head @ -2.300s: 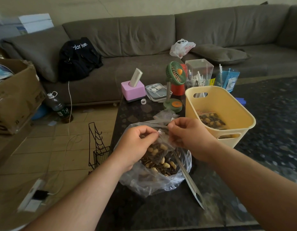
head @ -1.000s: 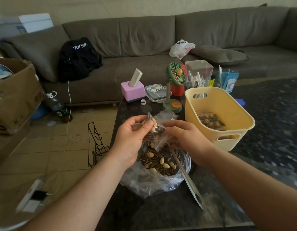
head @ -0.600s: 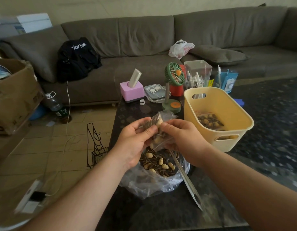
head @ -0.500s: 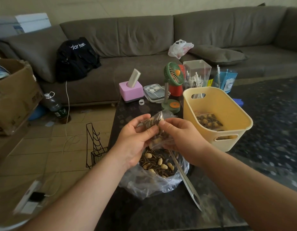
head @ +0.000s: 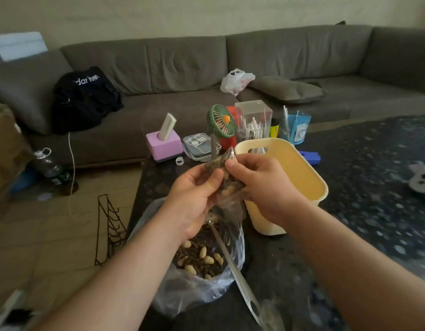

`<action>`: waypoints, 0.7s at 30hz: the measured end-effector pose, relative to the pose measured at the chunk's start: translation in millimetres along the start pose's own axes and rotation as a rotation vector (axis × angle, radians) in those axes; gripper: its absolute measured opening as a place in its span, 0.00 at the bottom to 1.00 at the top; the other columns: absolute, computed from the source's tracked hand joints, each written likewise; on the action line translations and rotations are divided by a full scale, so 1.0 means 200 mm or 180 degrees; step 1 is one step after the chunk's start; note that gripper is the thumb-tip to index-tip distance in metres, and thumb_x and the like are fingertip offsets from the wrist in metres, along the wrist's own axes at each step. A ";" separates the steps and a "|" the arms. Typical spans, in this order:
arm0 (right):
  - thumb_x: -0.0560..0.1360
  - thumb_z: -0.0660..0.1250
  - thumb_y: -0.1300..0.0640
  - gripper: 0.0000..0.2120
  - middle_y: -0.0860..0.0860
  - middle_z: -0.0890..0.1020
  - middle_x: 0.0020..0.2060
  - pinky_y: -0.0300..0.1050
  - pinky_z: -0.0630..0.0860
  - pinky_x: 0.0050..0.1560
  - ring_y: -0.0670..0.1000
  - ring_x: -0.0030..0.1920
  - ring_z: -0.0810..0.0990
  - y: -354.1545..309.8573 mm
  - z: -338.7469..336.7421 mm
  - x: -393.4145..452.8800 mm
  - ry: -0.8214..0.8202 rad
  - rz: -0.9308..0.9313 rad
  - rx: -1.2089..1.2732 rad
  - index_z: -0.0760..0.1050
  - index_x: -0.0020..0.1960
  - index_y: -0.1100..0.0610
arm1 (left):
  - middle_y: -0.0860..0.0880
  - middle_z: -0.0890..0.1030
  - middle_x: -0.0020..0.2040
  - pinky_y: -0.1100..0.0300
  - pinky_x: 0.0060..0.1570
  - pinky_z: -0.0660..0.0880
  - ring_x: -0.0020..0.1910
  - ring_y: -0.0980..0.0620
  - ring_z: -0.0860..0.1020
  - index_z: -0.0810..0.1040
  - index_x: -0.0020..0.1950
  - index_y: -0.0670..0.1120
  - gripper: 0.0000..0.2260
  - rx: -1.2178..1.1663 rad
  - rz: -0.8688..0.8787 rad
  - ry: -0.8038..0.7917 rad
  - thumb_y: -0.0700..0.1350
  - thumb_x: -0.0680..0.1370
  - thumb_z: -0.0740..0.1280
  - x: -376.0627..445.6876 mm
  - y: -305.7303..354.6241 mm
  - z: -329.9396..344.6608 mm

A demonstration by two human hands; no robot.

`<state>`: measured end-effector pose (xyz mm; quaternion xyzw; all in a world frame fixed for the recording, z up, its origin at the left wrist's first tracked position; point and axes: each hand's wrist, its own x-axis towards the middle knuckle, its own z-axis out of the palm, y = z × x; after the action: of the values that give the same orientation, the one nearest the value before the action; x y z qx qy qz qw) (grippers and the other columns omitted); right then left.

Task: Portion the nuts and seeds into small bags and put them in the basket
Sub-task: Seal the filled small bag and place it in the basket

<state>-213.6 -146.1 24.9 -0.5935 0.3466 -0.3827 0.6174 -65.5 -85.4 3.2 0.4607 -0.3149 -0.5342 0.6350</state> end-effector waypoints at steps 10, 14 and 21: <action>0.81 0.70 0.48 0.08 0.51 0.86 0.51 0.50 0.87 0.48 0.50 0.48 0.88 -0.10 -0.43 0.16 0.1420 0.0251 -0.0093 0.81 0.58 0.50 | 0.47 0.88 0.52 0.56 0.41 0.83 0.45 0.51 0.87 0.78 0.69 0.52 0.15 0.1692 -0.0529 0.0245 0.49 0.83 0.72 0.30 -0.17 0.22; 0.81 0.71 0.47 0.12 0.46 0.83 0.48 0.47 0.87 0.41 0.47 0.42 0.87 -0.01 -0.43 0.21 0.1172 0.0382 -0.1625 0.74 0.62 0.44 | 0.43 0.86 0.41 0.51 0.38 0.85 0.37 0.50 0.85 0.84 0.59 0.57 0.11 0.2001 0.0127 0.0243 0.42 0.84 0.68 0.25 -0.22 0.24; 0.81 0.70 0.48 0.13 0.45 0.79 0.48 0.41 0.75 0.37 0.46 0.44 0.80 0.12 -0.42 0.25 0.0945 0.0656 -0.2449 0.69 0.62 0.45 | 0.45 0.80 0.37 0.55 0.40 0.80 0.37 0.47 0.81 0.77 0.71 0.66 0.23 0.2357 0.1047 0.0160 0.43 0.81 0.69 0.12 -0.33 0.24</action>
<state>-263.7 -229.2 -2.0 -0.6813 0.6068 -0.2430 0.3294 -127.6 -120.2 -41.2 0.6147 -0.5399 -0.2644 0.5106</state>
